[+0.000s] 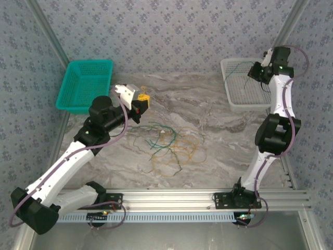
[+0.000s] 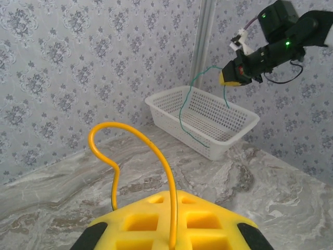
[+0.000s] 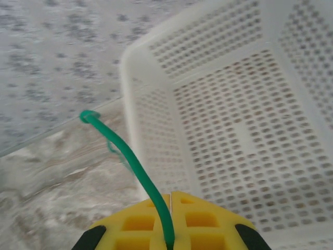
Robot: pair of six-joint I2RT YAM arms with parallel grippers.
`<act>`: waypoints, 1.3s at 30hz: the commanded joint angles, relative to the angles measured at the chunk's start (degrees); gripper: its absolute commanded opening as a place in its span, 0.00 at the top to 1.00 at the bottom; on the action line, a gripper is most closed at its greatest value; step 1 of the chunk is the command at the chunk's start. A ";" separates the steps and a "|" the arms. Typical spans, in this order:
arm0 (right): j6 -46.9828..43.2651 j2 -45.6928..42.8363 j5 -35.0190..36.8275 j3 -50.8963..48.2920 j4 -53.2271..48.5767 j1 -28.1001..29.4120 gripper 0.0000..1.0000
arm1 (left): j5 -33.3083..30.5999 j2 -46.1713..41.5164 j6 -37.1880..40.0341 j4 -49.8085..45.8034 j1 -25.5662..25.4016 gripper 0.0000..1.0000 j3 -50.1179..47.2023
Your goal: Untangle the cables
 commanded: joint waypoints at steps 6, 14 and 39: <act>5.15 -12.11 -21.52 -6.90 4.13 2.70 1.00 | -1.19 0.60 0.28 3.40 -0.28 1.00 1.28; 9.08 -15.55 -13.77 -6.58 9.44 3.72 1.00 | -0.51 1.85 -0.01 3.95 -0.33 1.00 2.14; 1.95 5.18 18.28 -7.70 6.57 2.85 0.51 | -0.05 -0.47 -2.17 3.07 -0.69 1.00 -0.92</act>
